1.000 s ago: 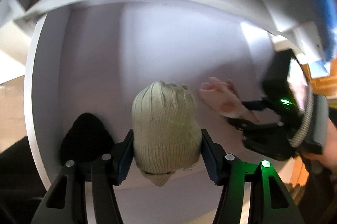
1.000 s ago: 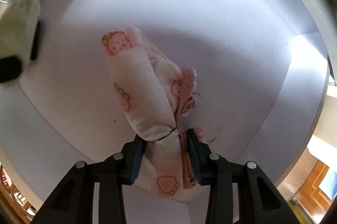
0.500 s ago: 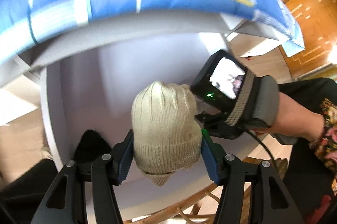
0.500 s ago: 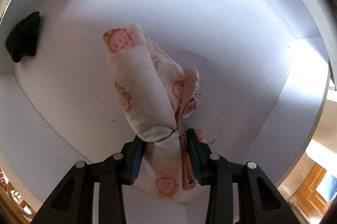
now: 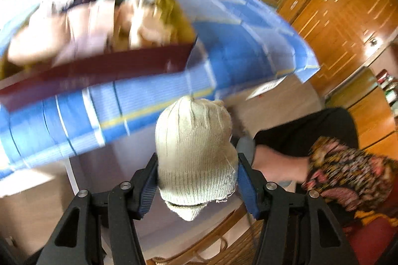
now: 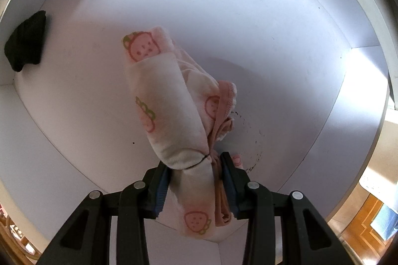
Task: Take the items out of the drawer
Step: 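Carry the cream beanie over the red box and lower it with the left gripper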
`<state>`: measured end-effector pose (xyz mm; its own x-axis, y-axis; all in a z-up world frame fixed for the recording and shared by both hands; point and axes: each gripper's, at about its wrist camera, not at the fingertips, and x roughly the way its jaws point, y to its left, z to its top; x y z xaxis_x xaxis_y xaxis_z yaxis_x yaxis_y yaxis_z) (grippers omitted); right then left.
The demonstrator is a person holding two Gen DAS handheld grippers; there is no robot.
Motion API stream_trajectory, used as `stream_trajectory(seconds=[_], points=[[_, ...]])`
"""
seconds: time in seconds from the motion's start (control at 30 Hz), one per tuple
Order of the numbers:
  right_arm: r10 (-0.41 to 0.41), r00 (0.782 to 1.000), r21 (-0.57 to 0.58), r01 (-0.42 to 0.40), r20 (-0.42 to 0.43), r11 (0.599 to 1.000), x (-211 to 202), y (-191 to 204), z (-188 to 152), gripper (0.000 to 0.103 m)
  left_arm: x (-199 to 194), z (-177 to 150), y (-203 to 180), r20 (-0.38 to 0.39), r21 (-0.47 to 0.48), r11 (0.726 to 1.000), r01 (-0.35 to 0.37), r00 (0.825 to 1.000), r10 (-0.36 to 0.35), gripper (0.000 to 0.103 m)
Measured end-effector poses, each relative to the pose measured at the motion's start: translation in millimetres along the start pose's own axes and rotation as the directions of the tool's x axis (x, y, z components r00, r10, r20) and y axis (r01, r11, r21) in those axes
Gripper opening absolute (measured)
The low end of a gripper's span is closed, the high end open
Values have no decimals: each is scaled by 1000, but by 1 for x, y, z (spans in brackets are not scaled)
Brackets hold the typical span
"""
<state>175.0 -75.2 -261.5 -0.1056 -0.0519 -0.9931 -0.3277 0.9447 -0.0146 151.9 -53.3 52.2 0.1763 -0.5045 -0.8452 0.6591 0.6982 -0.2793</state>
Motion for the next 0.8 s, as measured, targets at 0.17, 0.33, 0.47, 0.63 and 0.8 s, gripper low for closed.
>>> stream_trajectory(seconds=[0.17,0.33,0.47,0.63,0.8], points=[[1,1000,5,-1,-2,1000,0,1,0,39,-27,37,-3,70,-4,1000,0,998,1,59],[5,1000,10,-5,-4,1000,5,3,0,39,-34,85,0,113,-41,998,-39,993,44,59],[12,1000,16,-12,-8,1000,5,1,1,39,-34,121,14,128,-59,994,-93,987,100,59],[24,1000,23,-24,-11,999,2,-2,3,39,-20,160,38,118,-108,983,-148,980,160,59],[42,999,39,-42,-13,998,3,-7,3,39,-1,192,56,100,-128,968,-217,968,230,59]])
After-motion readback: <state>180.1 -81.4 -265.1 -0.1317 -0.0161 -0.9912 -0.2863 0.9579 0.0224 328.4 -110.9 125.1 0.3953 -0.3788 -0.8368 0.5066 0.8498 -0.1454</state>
